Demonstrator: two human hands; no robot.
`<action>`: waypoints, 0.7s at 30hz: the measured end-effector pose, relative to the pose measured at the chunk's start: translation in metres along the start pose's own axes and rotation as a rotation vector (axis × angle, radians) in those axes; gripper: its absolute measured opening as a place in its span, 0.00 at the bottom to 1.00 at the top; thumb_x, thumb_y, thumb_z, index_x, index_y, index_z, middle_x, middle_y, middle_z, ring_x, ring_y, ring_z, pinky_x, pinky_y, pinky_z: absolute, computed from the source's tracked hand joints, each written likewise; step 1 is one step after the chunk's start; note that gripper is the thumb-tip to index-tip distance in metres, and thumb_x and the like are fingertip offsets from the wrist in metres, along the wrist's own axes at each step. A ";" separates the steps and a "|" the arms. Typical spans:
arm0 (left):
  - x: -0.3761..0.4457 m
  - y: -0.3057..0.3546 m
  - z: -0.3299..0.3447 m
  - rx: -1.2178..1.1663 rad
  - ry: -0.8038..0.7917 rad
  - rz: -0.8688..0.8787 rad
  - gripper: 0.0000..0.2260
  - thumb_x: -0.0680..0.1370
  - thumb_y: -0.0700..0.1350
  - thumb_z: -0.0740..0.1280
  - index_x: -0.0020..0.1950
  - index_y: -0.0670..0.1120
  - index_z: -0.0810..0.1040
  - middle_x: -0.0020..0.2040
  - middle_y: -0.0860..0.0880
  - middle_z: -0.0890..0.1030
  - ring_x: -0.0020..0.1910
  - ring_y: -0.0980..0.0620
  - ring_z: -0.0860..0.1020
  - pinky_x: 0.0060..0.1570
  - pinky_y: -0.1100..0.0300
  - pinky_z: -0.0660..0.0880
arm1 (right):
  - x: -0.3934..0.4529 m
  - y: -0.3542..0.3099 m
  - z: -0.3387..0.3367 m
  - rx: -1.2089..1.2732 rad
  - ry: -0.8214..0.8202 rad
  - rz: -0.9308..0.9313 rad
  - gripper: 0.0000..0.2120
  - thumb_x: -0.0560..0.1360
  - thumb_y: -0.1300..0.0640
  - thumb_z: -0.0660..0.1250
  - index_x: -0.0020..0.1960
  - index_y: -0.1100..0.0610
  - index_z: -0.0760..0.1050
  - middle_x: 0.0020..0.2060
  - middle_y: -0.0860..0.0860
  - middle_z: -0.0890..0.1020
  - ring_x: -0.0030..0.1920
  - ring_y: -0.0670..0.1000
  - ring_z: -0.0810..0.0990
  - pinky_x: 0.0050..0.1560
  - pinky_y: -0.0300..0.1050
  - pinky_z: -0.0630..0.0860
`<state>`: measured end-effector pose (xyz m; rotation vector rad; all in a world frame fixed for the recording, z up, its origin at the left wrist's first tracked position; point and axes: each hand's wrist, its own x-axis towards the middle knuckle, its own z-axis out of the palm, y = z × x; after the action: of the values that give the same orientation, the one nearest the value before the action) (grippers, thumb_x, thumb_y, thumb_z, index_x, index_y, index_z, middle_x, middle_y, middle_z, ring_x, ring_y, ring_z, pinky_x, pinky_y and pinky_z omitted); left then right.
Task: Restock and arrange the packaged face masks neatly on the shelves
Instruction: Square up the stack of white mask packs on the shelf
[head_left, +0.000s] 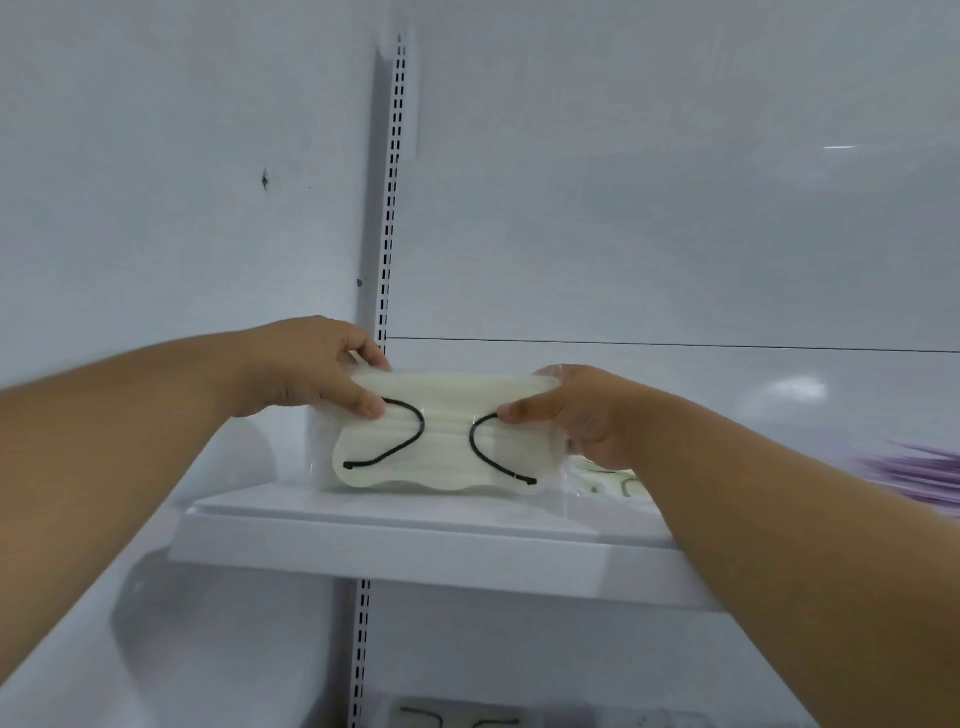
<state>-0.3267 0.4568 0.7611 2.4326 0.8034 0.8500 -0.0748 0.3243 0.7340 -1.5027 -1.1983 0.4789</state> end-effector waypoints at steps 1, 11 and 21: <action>-0.002 -0.004 0.000 -0.046 -0.011 -0.011 0.35 0.50 0.55 0.87 0.55 0.55 0.80 0.50 0.50 0.83 0.49 0.49 0.82 0.48 0.58 0.77 | 0.001 0.001 -0.003 0.009 -0.011 0.001 0.32 0.61 0.60 0.84 0.62 0.58 0.77 0.53 0.56 0.85 0.52 0.56 0.86 0.52 0.54 0.82; -0.011 -0.015 0.028 -0.613 0.061 -0.147 0.34 0.60 0.41 0.80 0.64 0.48 0.75 0.53 0.47 0.83 0.43 0.52 0.83 0.43 0.58 0.78 | -0.010 0.003 -0.011 -0.021 -0.208 0.108 0.28 0.66 0.63 0.79 0.64 0.59 0.77 0.57 0.56 0.84 0.55 0.56 0.84 0.50 0.50 0.80; -0.016 -0.035 0.029 -0.729 -0.018 -0.223 0.24 0.70 0.35 0.72 0.66 0.37 0.75 0.60 0.36 0.82 0.59 0.37 0.81 0.58 0.43 0.78 | -0.017 -0.005 -0.003 0.113 -0.028 0.046 0.05 0.74 0.71 0.65 0.44 0.63 0.76 0.38 0.57 0.83 0.36 0.56 0.83 0.40 0.48 0.81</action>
<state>-0.3306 0.4663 0.7146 1.6763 0.6010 0.8441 -0.0810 0.3074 0.7345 -1.4331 -1.1411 0.5914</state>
